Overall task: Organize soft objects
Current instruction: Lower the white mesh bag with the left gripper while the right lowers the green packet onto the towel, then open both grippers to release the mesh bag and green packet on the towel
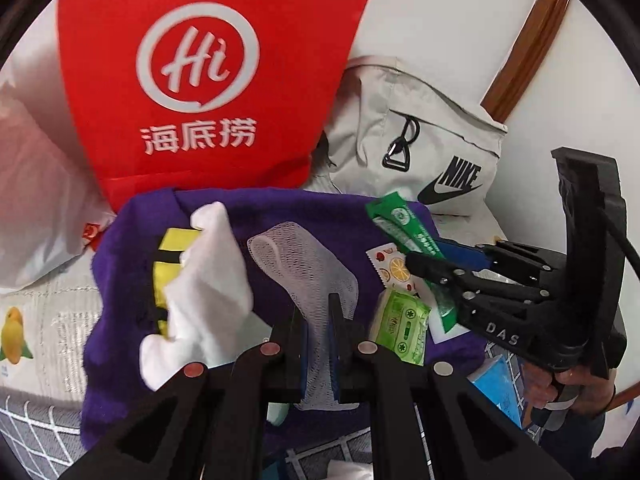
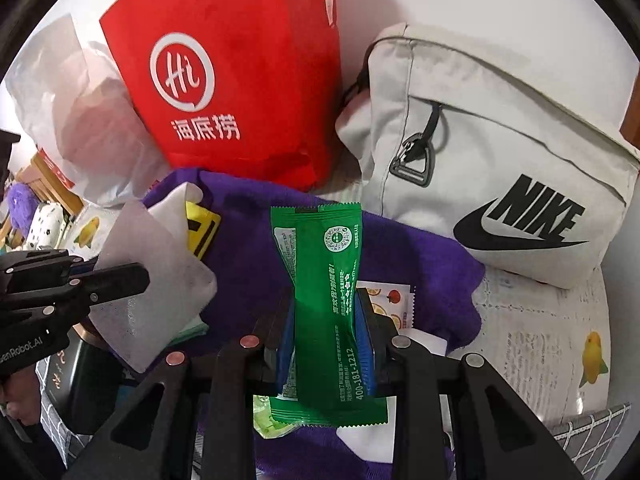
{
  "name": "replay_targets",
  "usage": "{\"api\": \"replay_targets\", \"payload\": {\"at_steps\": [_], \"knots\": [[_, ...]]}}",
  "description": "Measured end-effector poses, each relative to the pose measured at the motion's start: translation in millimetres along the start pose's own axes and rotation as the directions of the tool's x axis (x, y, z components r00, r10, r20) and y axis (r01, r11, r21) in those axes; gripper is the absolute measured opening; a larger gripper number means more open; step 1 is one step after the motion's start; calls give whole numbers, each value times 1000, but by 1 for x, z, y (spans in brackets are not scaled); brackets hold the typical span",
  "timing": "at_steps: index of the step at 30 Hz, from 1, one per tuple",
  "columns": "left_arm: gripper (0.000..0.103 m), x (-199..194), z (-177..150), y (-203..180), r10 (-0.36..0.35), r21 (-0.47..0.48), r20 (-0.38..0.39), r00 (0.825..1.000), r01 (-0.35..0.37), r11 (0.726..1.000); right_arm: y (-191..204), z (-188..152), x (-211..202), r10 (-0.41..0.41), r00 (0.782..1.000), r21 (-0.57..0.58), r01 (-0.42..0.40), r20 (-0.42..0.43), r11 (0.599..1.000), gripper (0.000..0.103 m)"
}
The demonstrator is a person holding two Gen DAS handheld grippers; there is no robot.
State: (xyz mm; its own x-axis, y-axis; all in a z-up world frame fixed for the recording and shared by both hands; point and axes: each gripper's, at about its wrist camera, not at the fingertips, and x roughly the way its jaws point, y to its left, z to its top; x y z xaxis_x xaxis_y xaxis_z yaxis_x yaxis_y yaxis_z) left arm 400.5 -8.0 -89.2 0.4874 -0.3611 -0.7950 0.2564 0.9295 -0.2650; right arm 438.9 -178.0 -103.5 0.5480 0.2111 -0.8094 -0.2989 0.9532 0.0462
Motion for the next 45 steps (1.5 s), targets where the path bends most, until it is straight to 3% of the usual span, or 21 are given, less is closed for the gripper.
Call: {"api": "replay_targets", "payload": {"at_steps": [4,23,26,31,32,33,36,45], "knots": [[8,15,3,-4,32,12,-27,999,-32,999,-1,1,13,-3,999,1,3,-34,1000,28],[9,51,2,-5,35,0,-100,994,-36,999,4,-1,47,-11,993,-28,8,-120,1000,32],[16,48,2,-3,31,-7,-99,995,-32,999,2,-2,44,-3,992,-22,0,-123,1000,34],[55,37,4,-1,49,-21,-74,996,-51,998,2,1,30,-7,995,-13,5,-103,1000,43],[58,33,5,-1,55,-20,-70,996,-57,998,3,2,25,-3,996,-8,2,-89,1000,48],[60,28,6,-1,59,-18,-61,996,-60,998,3,3,20,-1,997,-3,1,-78,1000,58],[65,13,7,-2,69,-13,-26,997,-69,998,5,5,3,-23,999,11,24,-36,1000,68],[67,-23,1,-4,132,-10,-8,991,-132,991,12,-6,-36,-38,999,10,38,-22,999,71]]}}
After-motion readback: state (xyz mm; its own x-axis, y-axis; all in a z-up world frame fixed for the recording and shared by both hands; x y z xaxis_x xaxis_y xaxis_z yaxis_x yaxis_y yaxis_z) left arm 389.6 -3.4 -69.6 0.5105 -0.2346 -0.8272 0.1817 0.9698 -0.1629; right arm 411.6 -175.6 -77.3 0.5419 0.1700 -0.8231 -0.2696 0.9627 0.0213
